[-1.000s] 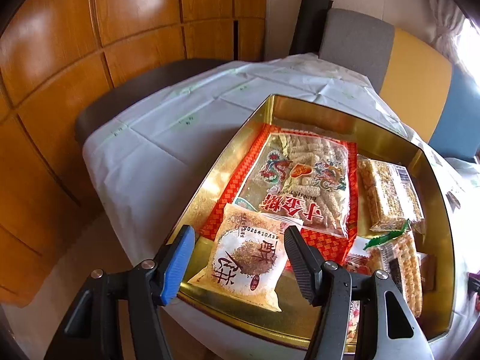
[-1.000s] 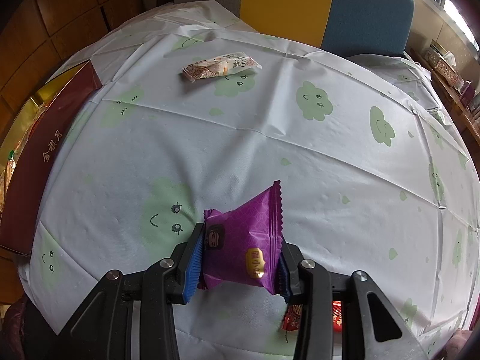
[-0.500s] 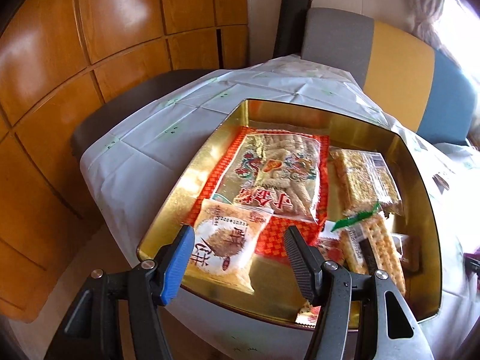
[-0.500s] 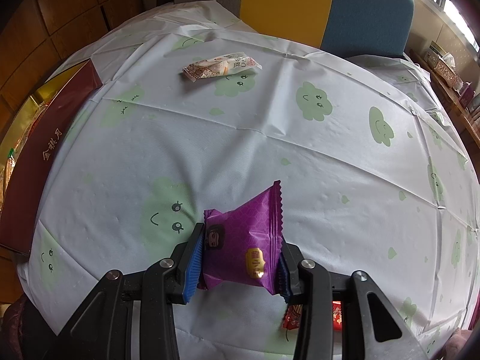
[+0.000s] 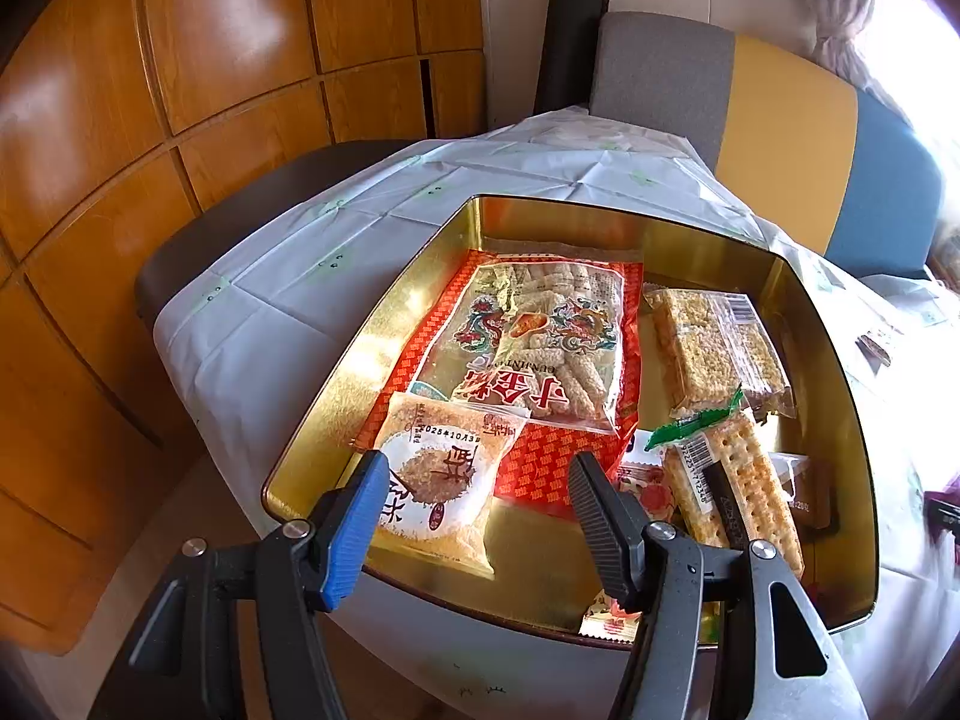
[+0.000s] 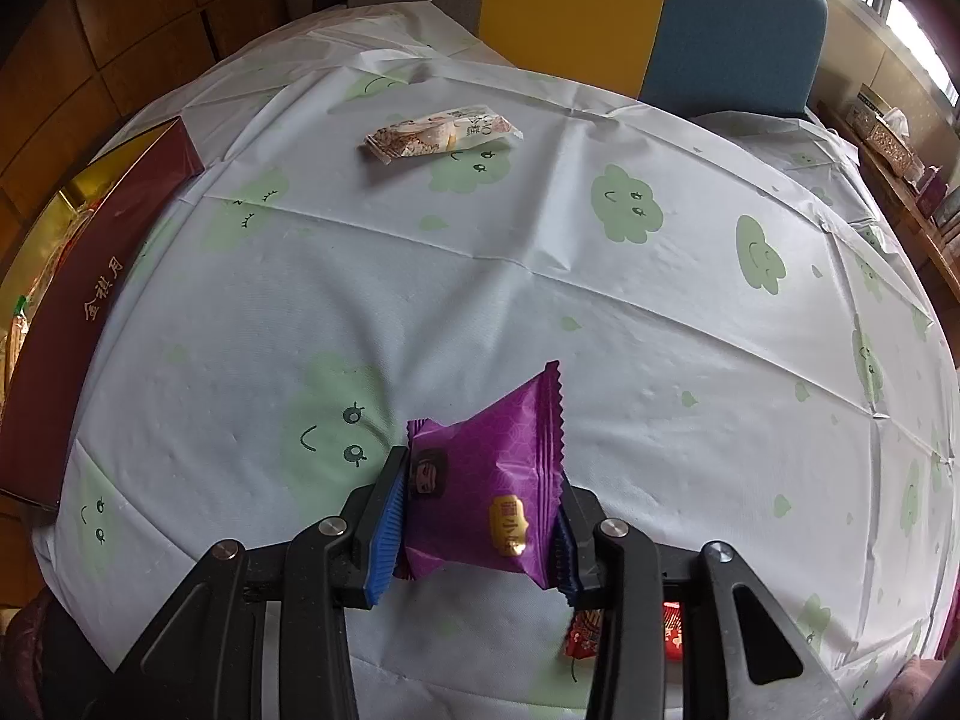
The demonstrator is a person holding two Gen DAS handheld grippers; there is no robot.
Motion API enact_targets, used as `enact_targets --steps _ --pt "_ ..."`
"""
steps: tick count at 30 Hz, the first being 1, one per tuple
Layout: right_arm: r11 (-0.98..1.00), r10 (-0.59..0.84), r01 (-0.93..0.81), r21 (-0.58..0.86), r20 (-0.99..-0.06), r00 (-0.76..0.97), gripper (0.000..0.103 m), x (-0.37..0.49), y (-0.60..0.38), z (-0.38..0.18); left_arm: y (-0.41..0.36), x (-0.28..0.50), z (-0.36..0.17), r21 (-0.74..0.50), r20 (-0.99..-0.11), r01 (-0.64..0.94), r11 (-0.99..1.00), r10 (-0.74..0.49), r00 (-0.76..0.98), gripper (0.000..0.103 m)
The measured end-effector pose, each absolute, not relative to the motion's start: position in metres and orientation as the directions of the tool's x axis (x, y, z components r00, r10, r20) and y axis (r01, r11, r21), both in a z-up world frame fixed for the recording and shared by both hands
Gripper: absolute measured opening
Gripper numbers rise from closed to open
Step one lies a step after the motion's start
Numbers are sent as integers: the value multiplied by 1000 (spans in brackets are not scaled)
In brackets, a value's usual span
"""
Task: Organize snacks
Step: 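Carry the purple candy into the tin and open the right tool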
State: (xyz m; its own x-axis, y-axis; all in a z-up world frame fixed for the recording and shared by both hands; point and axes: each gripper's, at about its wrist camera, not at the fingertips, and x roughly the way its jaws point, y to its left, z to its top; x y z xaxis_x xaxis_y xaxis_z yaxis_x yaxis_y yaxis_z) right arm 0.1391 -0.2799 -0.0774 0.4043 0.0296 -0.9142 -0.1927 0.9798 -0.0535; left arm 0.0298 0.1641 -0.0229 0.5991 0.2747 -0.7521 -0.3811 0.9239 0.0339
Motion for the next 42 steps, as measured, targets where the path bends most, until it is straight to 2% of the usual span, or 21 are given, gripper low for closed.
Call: enact_targets --steps 13,22,32,37,42 --pt "980 27 -191 -52 -920 390 39 139 -279 -77 166 26 -21 25 -750 -375 927 266 606 63" --pt "973 61 -225 -46 -892 448 39 130 -255 -53 174 25 -21 13 -747 -394 919 271 607 63" --pt "888 322 -448 102 -834 448 39 111 -164 -8 195 24 -18 -3 -739 -461 887 309 599 63" --pt "783 475 -590 199 -802 360 39 101 -96 1 214 21 -15 -15 -735 -519 855 343 585 63" --pt "671 559 -689 274 -798 227 40 94 -24 -13 225 20 -16 -24 -740 -548 836 354 572 63"
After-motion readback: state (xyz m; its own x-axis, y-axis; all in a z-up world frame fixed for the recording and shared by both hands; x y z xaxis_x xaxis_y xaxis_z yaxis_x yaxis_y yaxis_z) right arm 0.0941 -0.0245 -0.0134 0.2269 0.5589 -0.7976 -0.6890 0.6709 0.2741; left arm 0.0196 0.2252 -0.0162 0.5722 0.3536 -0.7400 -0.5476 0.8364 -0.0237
